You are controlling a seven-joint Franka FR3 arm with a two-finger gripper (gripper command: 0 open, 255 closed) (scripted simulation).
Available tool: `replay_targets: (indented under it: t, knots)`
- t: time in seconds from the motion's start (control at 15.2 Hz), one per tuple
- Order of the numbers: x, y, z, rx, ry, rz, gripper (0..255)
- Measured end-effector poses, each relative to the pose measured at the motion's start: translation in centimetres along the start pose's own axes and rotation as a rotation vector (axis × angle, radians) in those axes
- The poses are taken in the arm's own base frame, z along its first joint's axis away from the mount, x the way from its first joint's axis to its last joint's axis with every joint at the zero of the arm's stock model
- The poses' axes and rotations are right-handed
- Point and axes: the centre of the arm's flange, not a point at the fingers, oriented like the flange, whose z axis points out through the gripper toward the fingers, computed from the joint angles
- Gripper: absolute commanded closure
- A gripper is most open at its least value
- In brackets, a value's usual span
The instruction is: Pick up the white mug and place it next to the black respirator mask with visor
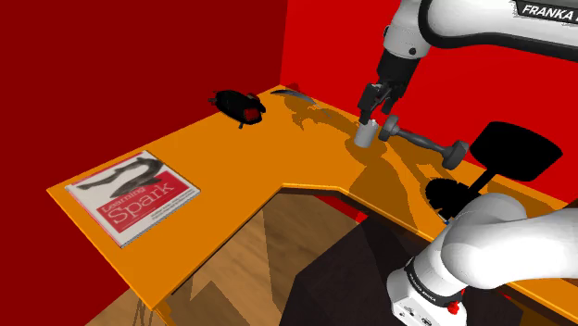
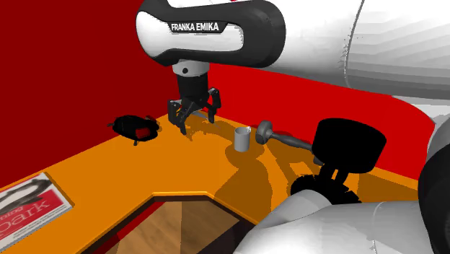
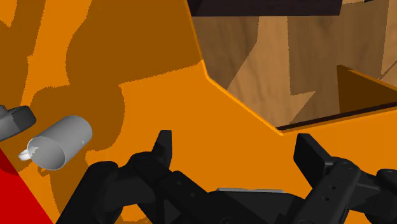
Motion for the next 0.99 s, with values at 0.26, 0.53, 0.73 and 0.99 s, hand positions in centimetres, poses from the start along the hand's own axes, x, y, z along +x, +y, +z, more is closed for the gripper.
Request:
replay_targets:
  t: [0.26,0.53,0.73,0.99]
  knots:
    - [1.3,2.2,1.4,0.003,0.001,0.007,0]
    - [3.4,6.1,4.0,0.01,0.003,0.019,0]
    - [5.2,8.8,6.1,0.014,0.005,0.028,0]
    - [7.2,12.6,8.7,0.021,0.009,0.04,0]
